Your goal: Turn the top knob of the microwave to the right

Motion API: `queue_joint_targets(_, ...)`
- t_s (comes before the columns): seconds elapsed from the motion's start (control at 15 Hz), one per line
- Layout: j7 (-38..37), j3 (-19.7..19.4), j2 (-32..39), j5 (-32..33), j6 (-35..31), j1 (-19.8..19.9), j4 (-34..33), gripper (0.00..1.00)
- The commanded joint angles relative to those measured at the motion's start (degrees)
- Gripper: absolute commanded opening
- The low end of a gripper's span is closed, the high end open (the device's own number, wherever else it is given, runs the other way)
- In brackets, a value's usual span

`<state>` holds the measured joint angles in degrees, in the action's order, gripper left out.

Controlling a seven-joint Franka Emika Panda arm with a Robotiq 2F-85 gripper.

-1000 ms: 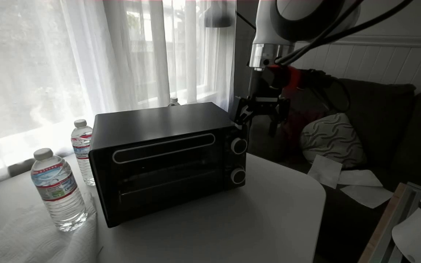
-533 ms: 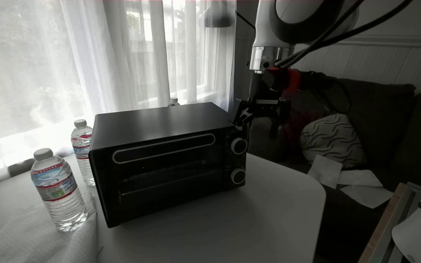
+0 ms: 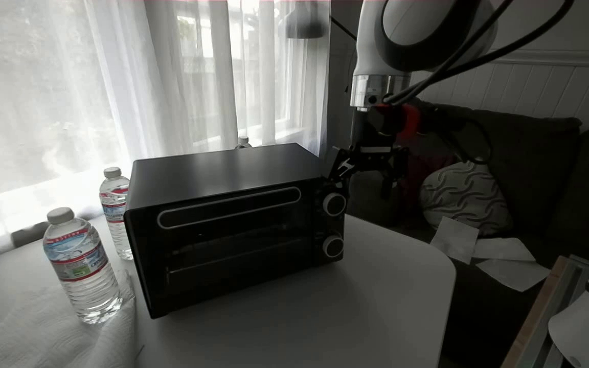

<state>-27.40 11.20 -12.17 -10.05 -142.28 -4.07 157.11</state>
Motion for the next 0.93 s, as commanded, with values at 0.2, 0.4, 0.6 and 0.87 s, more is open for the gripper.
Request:
queue_joint_targets(0.2,-1.63,-0.42,0.73,2.20,0.53,0.36,-0.05,1.00)
queue_joint_targets(0.4,-1.72,-0.49,0.27,2.76,0.80,0.47,-0.05,1.00)
queue_joint_targets(0.6,-2.21,-0.40,-0.30,4.49,1.14,0.67,-0.04,1.00)
queue_joint_targets(0.87,-4.18,0.05,-5.10,9.90,4.46,1.58,0.96,1.00)
